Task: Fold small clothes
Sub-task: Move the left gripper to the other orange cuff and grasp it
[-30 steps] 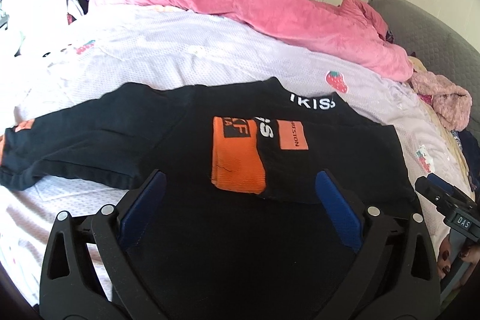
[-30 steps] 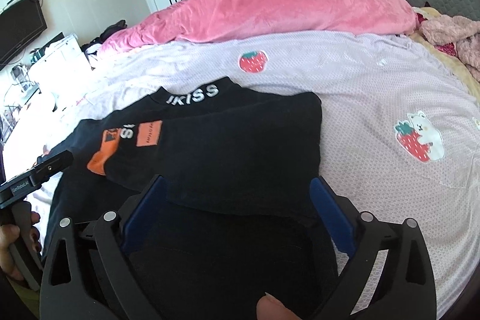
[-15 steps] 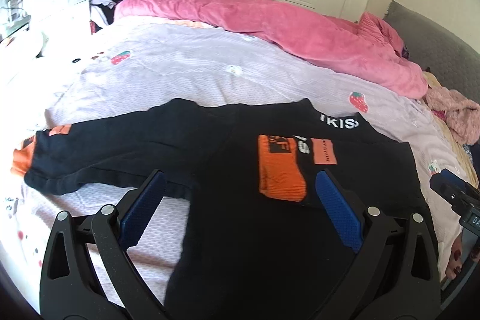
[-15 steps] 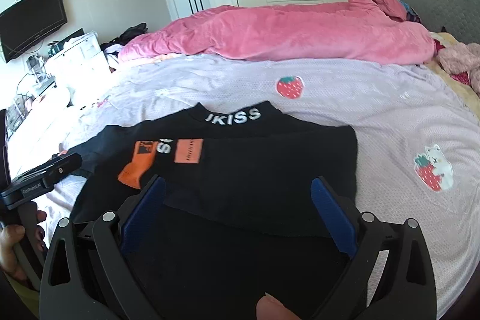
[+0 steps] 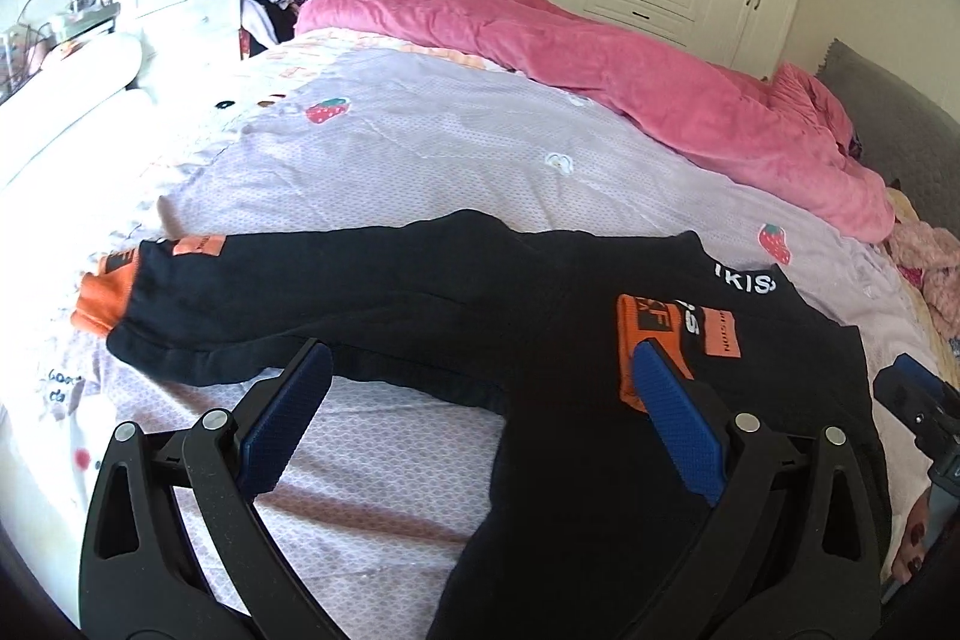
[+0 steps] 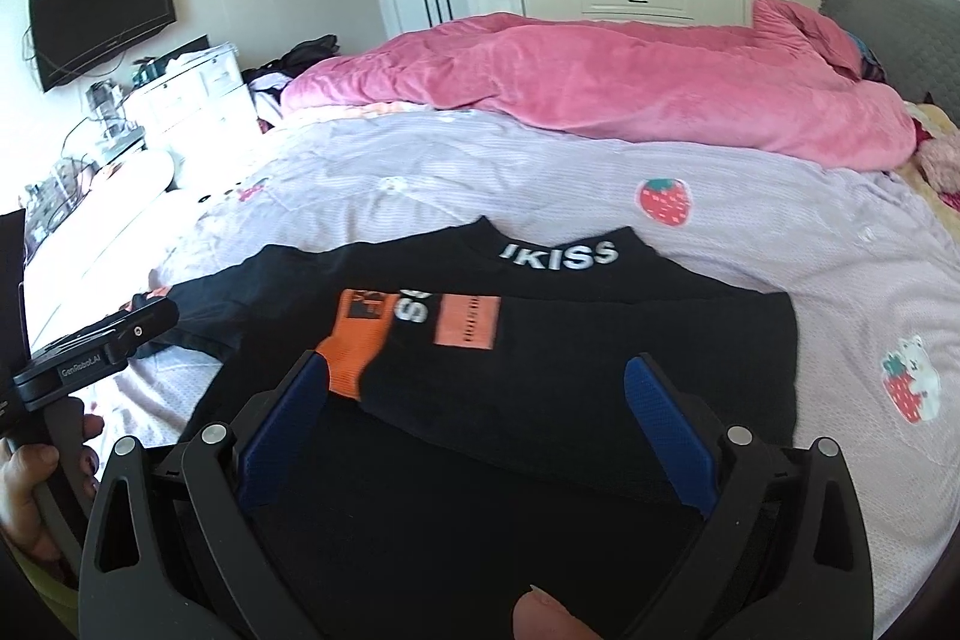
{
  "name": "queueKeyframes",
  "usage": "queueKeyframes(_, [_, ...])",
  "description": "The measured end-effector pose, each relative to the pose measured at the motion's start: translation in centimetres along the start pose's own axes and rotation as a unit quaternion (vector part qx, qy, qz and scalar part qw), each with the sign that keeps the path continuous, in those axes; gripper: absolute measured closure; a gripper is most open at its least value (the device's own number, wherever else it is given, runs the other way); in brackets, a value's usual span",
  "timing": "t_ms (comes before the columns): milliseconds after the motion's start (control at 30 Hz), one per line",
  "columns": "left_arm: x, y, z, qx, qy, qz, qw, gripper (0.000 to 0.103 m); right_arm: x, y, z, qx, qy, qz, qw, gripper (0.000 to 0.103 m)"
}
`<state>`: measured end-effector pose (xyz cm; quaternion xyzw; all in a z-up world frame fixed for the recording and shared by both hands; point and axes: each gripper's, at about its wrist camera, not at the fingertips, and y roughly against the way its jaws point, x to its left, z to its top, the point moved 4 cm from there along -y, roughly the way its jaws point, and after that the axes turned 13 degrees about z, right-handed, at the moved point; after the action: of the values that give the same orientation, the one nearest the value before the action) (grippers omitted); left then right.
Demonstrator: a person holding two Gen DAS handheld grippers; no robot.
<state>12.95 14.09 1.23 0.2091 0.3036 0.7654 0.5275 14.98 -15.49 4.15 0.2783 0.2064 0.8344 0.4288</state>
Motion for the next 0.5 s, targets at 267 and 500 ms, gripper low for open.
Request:
queueKeyframes(267, [3.4, -0.5, 0.2, 0.005, 0.040, 0.008, 0.9992, 0.009, 3.6, -2.2, 0.7, 0.007, 0.027, 0.023, 0.999, 0.005])
queueKeyframes(500, [6.8, -1.2, 0.0, 0.006, 0.065, 0.035, 0.9972, 0.009, 6.8, -4.3, 1.0, 0.017, 0.049, 0.043, 0.998, 0.005])
